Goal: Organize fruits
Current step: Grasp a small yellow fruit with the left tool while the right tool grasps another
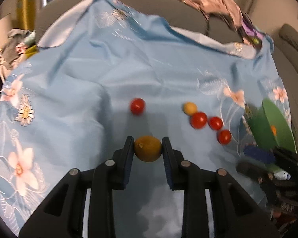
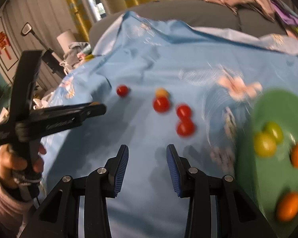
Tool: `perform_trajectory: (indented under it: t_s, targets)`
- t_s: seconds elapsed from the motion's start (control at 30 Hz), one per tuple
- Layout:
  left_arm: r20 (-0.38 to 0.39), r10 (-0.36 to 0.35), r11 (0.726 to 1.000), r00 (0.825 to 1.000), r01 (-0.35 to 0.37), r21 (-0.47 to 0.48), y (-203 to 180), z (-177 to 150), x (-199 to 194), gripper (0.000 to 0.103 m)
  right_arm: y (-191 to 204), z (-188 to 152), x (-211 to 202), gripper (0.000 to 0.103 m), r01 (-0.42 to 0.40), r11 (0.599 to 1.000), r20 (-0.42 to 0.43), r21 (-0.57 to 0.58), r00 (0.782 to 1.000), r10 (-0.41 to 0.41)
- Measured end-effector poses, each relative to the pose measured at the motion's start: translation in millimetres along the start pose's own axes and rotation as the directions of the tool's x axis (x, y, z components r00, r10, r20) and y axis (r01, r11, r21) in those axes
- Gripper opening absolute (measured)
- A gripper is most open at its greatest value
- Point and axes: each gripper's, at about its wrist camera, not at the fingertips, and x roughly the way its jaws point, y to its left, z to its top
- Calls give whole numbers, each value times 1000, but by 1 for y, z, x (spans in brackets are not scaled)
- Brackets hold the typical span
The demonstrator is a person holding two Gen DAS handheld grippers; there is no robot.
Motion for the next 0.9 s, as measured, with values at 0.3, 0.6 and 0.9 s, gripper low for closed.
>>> perform_trajectory:
  t_s: [0.3, 0.6, 0.9]
  targets:
    - [5, -19, 999, 1000, 19, -34, 20, 1, 1, 28, -3, 65, 66, 40, 88, 996, -59, 6, 994, -87]
    - [-6, -45, 998, 999, 45, -36, 23, 1, 8, 28, -16, 76, 113, 40, 110, 993, -191, 44, 976, -100]
    - [-6, -39, 999, 999, 39, -16, 20, -1, 5, 28, -11, 68, 96, 28, 102, 995, -123, 13, 987, -100]
